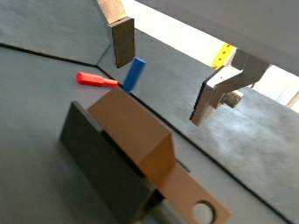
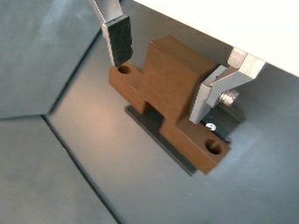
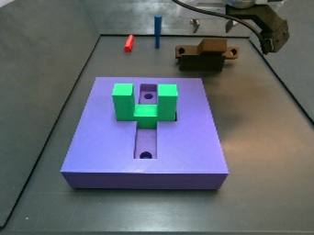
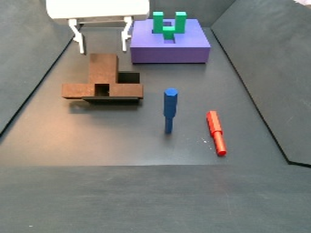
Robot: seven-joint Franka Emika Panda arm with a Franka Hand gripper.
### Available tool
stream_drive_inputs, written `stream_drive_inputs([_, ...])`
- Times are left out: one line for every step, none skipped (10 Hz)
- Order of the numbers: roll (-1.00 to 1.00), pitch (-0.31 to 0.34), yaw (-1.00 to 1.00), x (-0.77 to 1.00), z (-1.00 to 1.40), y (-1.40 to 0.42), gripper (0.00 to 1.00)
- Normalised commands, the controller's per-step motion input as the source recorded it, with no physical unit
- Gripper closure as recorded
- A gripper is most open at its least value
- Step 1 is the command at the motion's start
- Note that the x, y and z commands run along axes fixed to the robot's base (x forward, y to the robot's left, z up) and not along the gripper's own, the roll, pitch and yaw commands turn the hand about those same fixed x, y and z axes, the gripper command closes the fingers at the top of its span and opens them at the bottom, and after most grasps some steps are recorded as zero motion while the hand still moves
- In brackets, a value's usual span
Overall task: Pick up the brown object. Move up. Place the brown object on the fixture. Regrasp the brown object. Move to above the board. Insert the brown object.
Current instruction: Regrasp the brown object.
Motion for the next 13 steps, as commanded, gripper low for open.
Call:
stream_drive_inputs([-0.13,0.154,0.17,0.07,-0.21,-0.17,0.00])
stream_drive_inputs([-0.13,0.097,0.13,0.13,-0.15,-0.21,0.00])
stream_drive_inputs([-0.09,0.046,0.12,0.07,-0.17,-0.20,0.00])
stream_drive_inputs([-0.08,0.051,0.11,0.08,-0.17,-0.17,0.00])
stream_drive_inputs([-0.01,0.040,0.08,0.05,-0.19,-0.15,0.00])
stream_drive_inputs([0.00,0.023,0.07,0.07,-0.17,-0.12,0.00])
stream_drive_inputs([0.06,0.091,0.04,0.19,-0.07,-0.09,0.00])
stream_drive_inputs([0.00,0.143,0.00,0.21,0.00,0.00,0.00])
stream_drive_inputs([-0.09,0.143,0.00,0.11,0.05,0.07,0.00])
stream_drive_inputs([-0.11,0.189,0.00,0.14,0.09,0.07,0.00])
stream_drive_inputs([-0.01,0.220,0.00,0.22,0.03,0.02,0.00])
stream_drive_inputs([0.00,0.231,0.00,0.22,0.00,0.00,0.00])
stream_drive_inputs([0.27,0.226,0.01,0.20,-0.06,0.00,0.00])
